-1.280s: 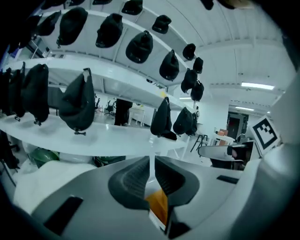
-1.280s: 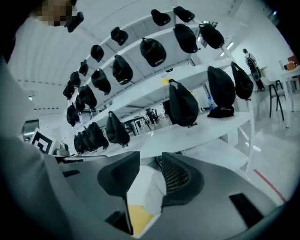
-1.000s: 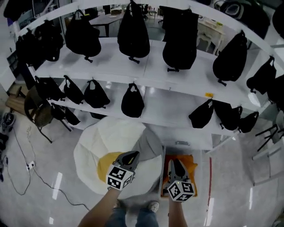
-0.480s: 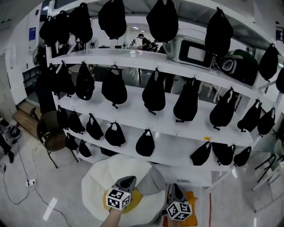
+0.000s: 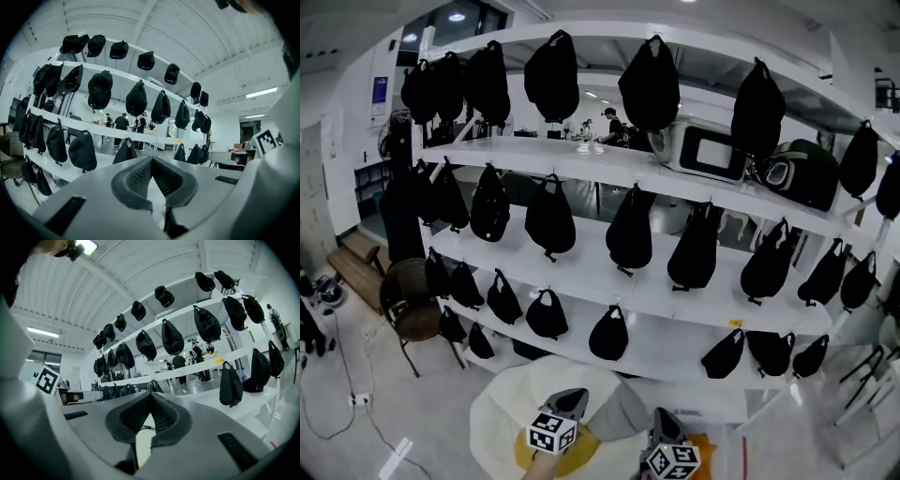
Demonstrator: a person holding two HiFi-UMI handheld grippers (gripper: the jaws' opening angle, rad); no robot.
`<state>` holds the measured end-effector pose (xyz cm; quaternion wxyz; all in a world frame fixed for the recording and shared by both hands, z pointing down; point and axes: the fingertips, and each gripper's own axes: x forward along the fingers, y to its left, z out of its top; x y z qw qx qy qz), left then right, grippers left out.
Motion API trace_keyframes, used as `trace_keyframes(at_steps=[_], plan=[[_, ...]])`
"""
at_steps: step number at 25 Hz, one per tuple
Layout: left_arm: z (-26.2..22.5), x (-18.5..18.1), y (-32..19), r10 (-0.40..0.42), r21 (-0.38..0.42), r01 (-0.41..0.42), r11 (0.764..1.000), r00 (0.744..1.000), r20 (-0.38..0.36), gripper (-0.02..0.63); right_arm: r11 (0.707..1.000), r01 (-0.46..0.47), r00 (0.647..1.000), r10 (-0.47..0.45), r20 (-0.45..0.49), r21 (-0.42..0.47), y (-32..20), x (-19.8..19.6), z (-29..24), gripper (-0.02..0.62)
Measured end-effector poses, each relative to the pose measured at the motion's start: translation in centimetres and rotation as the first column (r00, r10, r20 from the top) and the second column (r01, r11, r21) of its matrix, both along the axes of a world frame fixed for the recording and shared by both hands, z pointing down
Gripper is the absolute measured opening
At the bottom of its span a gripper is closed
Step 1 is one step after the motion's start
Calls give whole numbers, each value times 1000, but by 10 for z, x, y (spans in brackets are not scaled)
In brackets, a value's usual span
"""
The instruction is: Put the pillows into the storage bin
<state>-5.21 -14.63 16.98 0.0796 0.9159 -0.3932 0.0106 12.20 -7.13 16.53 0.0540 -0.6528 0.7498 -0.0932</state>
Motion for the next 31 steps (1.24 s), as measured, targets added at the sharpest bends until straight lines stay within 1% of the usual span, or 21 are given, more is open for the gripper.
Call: trace_keyframes(at_steps=[7, 15, 19, 31], plan=[[-3, -4, -2, -5, 9, 6, 1000, 1000, -8, 21, 1000, 16, 999, -17, -27, -16, -2, -7, -3, 0], [4, -17, 5, -20, -7, 20, 1000, 1000, 0, 21, 999, 26, 999, -26, -20, -20, 1, -9, 8, 0], [4, -18, 7, -16, -3, 16, 1000, 1000, 6, 21, 1000, 11, 1000, -12, -12, -28, 6, -11, 3, 0], [6, -8, 16, 6, -8, -6, 1000, 1000, 8, 21, 999, -22, 1000, 22, -5, -38, 16, 3, 9, 0]])
